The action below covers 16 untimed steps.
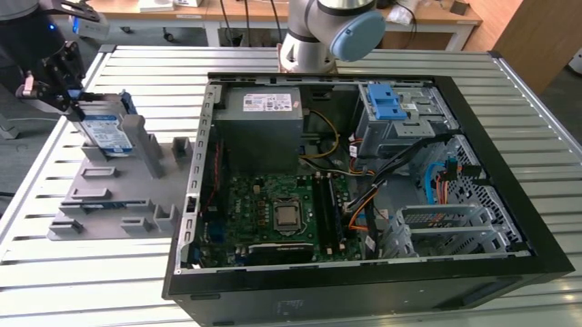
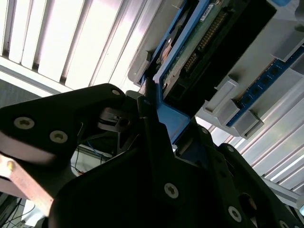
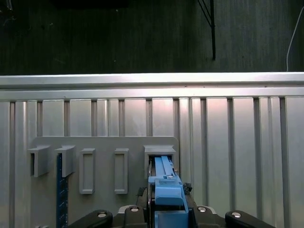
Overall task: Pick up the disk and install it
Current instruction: 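Pick up the disk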
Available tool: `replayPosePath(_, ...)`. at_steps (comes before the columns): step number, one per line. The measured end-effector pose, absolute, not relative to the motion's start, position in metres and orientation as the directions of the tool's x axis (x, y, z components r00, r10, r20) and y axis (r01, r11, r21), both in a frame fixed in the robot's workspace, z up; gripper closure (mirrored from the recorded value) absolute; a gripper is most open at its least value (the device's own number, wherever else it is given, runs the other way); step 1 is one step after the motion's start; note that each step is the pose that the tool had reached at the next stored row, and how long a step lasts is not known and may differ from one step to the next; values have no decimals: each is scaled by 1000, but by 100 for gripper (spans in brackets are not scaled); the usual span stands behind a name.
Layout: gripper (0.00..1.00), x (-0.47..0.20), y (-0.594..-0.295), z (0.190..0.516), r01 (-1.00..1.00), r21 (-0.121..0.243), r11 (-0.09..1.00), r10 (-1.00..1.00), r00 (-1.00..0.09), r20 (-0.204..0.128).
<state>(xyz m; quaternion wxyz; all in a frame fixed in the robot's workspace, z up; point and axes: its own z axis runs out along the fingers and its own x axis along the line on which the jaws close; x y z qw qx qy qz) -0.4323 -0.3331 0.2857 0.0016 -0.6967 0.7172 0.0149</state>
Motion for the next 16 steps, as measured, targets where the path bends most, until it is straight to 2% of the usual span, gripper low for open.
replayPosePath(7,62,-432,-333,286,-999,19,28,-999,-29,-23)
replayPosePath(8,56,-432,-333,286,-999,19,28,-999,-29,-23)
replayPosePath(12,56,-432,-333,286,-999,19,28,-999,-29,-23)
replayPosePath(15,57,-432,-333,286,-999,19,28,-999,-29,-23)
replayPosePath(16,64,-432,-333,286,-999,19,28,-999,-29,-23)
